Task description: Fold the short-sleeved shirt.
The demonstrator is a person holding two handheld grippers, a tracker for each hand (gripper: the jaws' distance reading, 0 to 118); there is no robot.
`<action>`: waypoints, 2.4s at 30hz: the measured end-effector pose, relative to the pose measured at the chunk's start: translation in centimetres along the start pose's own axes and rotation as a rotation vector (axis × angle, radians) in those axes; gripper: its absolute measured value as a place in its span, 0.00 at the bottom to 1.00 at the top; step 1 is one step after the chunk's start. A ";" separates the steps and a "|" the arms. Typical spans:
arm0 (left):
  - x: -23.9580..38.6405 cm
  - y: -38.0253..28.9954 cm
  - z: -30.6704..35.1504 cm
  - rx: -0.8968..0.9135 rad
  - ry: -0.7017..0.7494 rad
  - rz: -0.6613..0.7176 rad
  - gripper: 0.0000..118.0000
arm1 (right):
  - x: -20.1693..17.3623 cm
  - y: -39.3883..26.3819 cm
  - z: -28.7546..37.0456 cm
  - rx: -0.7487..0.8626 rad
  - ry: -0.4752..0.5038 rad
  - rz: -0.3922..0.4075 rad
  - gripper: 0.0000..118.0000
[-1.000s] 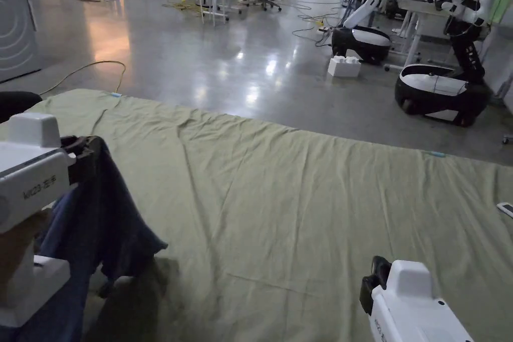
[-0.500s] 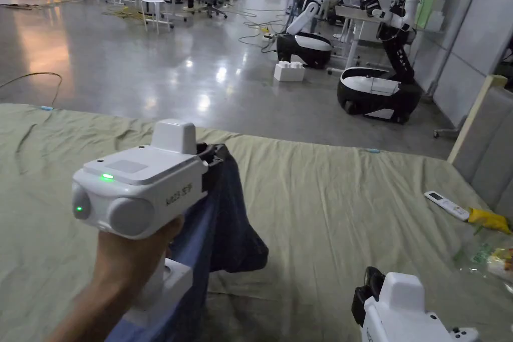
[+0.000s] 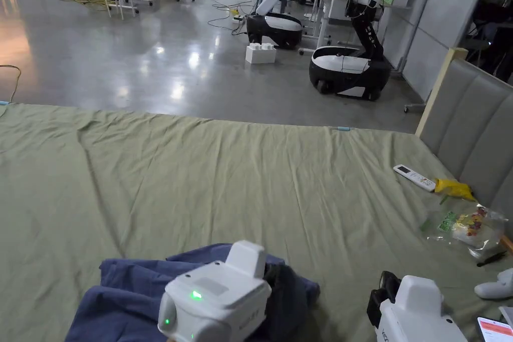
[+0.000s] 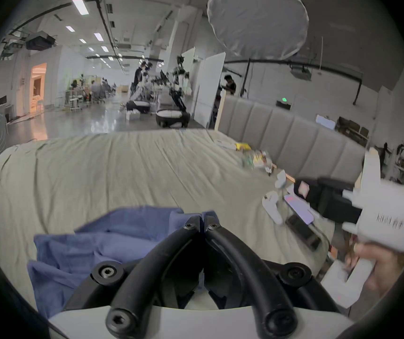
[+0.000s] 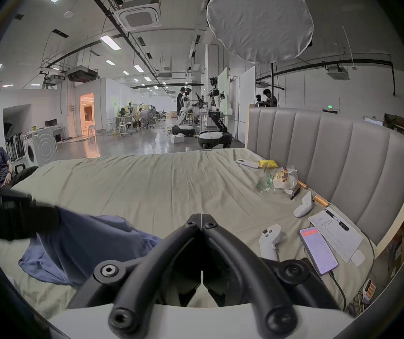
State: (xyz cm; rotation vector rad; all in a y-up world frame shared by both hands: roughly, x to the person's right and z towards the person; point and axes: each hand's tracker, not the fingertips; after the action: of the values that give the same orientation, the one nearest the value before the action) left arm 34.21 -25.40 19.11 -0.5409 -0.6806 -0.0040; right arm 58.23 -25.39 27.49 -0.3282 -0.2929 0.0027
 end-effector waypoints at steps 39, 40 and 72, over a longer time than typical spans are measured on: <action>-17.4 -0.3 16.0 0.186 0.615 0.154 0.01 | -9.1 6.2 0.9 0.215 0.143 0.075 0.00; -18.4 -1.3 15.4 0.150 0.608 0.161 0.01 | -9.1 6.1 0.9 0.212 0.146 0.076 0.00; -21.3 -11.9 8.0 -0.334 0.541 0.258 0.05 | -4.8 2.1 -6.0 -0.104 0.140 0.040 0.01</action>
State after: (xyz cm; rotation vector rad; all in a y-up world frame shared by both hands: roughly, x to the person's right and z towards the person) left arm 10.69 -35.49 17.19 -0.9040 -0.0758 -0.0216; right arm 55.44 -25.56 20.10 -0.4354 -0.1476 0.0036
